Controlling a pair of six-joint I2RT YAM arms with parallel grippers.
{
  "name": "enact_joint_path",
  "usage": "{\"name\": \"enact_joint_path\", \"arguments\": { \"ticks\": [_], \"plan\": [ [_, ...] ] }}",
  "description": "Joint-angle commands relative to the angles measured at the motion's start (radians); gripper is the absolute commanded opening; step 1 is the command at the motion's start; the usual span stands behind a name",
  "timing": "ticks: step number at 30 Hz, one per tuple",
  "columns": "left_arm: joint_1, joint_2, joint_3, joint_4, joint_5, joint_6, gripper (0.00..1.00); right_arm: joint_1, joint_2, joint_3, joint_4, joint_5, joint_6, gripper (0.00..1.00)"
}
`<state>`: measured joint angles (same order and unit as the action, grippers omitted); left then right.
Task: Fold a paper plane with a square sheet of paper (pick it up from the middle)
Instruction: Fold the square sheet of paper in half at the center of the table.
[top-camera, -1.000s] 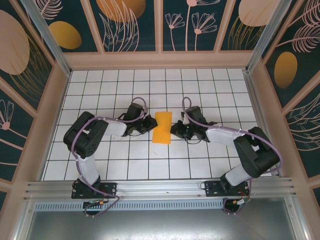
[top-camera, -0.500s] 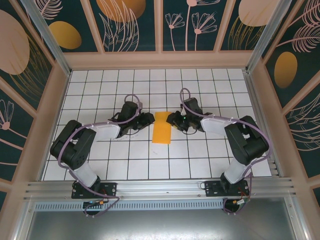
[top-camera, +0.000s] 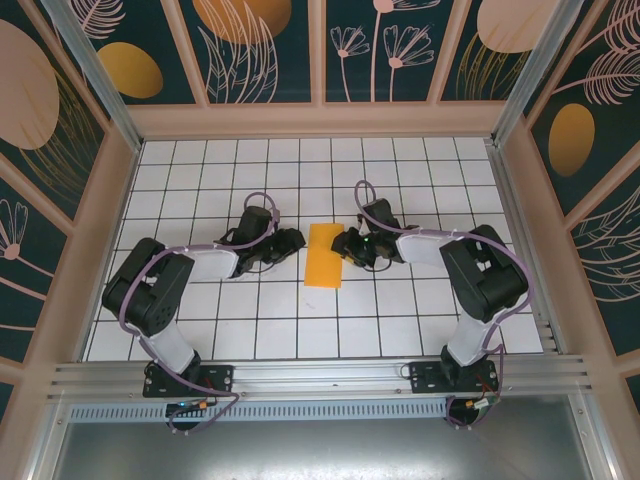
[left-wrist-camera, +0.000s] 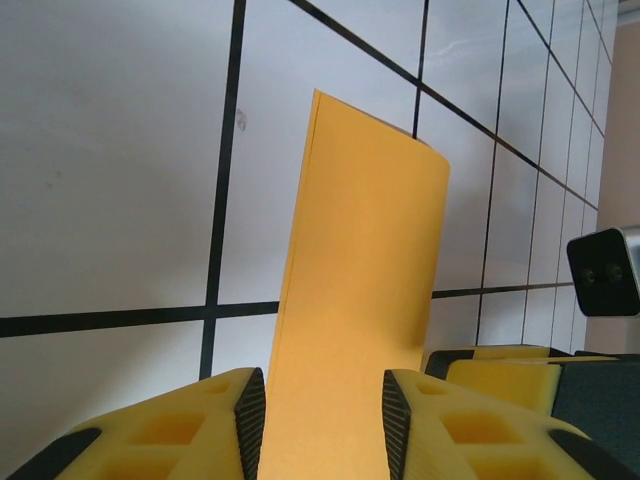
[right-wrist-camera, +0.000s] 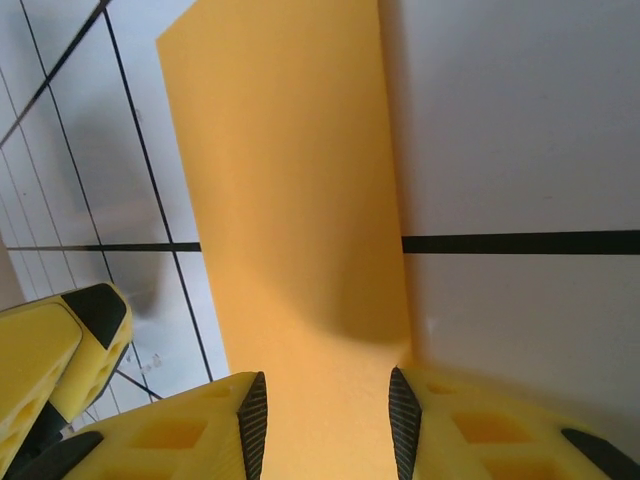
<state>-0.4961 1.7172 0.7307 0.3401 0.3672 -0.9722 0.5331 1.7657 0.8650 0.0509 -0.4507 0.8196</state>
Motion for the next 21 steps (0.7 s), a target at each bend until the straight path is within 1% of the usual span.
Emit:
{"name": "enact_joint_path", "arguments": {
  "ticks": [1, 8, 11, 16, 21],
  "plan": [
    [0.004, 0.028, 0.000, 0.020, 0.024, -0.013, 0.38, 0.008, 0.027, 0.013, -0.031, -0.012, -0.021, 0.41],
    [0.004, 0.042, 0.009, 0.026, 0.049, -0.012, 0.41, 0.008, 0.034, -0.002, -0.038, 0.003, -0.028, 0.41],
    [0.005, 0.050, 0.013, 0.032, 0.067, -0.010, 0.44, 0.008, 0.032, -0.017, -0.046, 0.016, -0.027, 0.40],
    [0.005, 0.069, 0.031, 0.040, 0.109, -0.001, 0.48, 0.005, 0.030, -0.082, 0.023, -0.016, 0.000, 0.37],
    [0.003, 0.101, 0.061, 0.041, 0.139, 0.012, 0.47, -0.004, 0.031, -0.093, 0.019, -0.011, -0.007, 0.34]
  ]
}}
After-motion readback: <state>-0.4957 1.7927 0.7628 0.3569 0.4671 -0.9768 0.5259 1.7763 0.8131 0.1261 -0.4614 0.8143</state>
